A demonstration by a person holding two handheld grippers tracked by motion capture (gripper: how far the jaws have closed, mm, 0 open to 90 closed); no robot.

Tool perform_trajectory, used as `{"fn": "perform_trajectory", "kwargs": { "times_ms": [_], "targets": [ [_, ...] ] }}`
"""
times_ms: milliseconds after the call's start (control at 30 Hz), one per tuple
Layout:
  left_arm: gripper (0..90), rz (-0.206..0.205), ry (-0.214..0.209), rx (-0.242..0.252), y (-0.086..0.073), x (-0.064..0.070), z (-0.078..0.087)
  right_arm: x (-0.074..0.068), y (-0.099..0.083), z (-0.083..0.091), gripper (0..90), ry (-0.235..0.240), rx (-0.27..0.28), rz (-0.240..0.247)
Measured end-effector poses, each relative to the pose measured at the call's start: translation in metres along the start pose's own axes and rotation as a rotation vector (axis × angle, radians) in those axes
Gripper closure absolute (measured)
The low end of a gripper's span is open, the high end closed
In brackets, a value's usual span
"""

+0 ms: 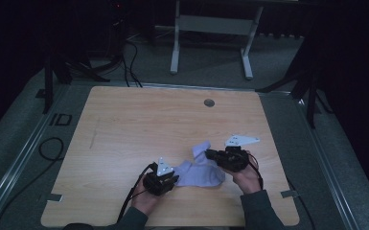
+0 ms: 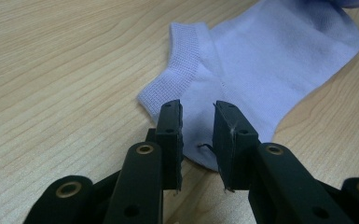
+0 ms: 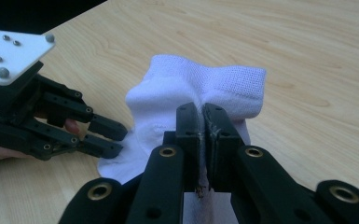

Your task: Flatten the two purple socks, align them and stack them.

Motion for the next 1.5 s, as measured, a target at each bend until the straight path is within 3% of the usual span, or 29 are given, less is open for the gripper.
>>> {"fn": "perform_trajectory", "kwargs": {
  "times_ms": [600, 933, 1200, 1367, 1500],
  "targets": [
    [71.1, -0.011, 0.005, -0.01, 0.003, 0.0, 0.001, -0.012, -0.019, -0.021, 85.2, 0.051, -0.029, -0.021],
    [69.2, 0.017, -0.074, 0.098, 0.022, 0.004, 0.016, -0.015, -0.024, -0.027, 85.1, 0.064, -0.042, -0.019],
    [69.1, 0.019, -0.106, 0.102, 0.029, 0.008, 0.013, -0.017, -0.026, -0.031, 85.1, 0.073, -0.055, -0.011],
    [74.1, 0.0, -0.102, 0.099, 0.032, 0.011, 0.009, -0.018, -0.026, -0.032, 85.1, 0.08, -0.062, -0.005],
    [88.3, -0.008, -0.086, 0.085, 0.032, 0.012, 0.007, -0.02, -0.027, -0.034, 85.2, 0.086, -0.069, -0.001]
  ]
}}
Point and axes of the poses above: each handheld gripper's, and its own axes: z roughly backward along the jaws, y roughly out of its top, x roughly to its right, the point moved 1 cm from there along -z, roughly forward along the jaws, and after that the axes turned 10 degrees about x, right-handed, at the moved point
